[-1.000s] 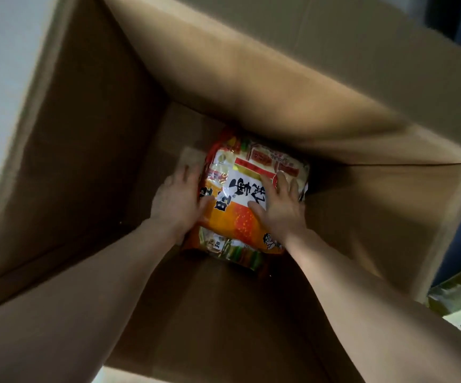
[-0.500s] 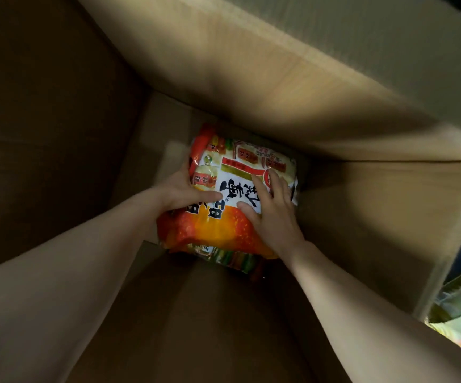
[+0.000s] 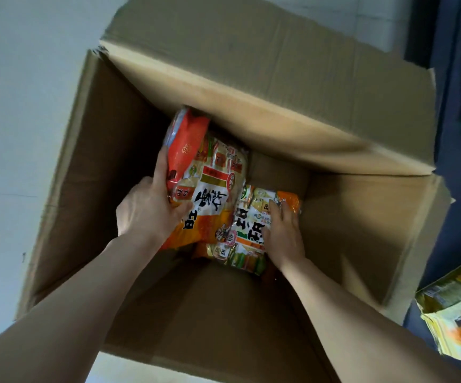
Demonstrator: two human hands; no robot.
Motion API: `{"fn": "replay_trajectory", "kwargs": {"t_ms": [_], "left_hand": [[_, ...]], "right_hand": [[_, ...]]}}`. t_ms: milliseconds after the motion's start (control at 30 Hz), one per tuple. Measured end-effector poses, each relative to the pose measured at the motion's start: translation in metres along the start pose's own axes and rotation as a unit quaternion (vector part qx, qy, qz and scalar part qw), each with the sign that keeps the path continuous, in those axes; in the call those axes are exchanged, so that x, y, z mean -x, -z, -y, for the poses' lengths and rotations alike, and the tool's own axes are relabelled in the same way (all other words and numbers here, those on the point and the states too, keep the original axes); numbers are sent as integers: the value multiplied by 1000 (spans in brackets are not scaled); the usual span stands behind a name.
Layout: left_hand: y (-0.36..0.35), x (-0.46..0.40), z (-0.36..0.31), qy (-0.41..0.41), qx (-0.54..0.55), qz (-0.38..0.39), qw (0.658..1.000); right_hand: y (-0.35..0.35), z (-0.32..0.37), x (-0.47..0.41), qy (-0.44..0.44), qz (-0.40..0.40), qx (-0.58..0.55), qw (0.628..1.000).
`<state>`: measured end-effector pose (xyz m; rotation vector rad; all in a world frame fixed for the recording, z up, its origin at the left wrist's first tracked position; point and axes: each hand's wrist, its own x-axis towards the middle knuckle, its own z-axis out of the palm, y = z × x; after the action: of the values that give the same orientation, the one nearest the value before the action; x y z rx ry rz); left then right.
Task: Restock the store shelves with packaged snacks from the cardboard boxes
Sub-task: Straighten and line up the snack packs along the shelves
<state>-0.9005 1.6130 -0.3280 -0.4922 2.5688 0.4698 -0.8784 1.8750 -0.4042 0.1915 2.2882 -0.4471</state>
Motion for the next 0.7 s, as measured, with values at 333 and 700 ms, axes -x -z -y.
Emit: {"fn": "replay_trajectory", "kwargs": {"t_ms": [333, 700], "left_hand": [[-20, -28, 39, 1, -15, 0, 1000], [5, 20, 10, 47, 5, -10, 999]], "right_hand": [[-9, -10, -101, -29, 137, 191, 971], [38, 24, -31, -105, 169, 193, 961]]}}
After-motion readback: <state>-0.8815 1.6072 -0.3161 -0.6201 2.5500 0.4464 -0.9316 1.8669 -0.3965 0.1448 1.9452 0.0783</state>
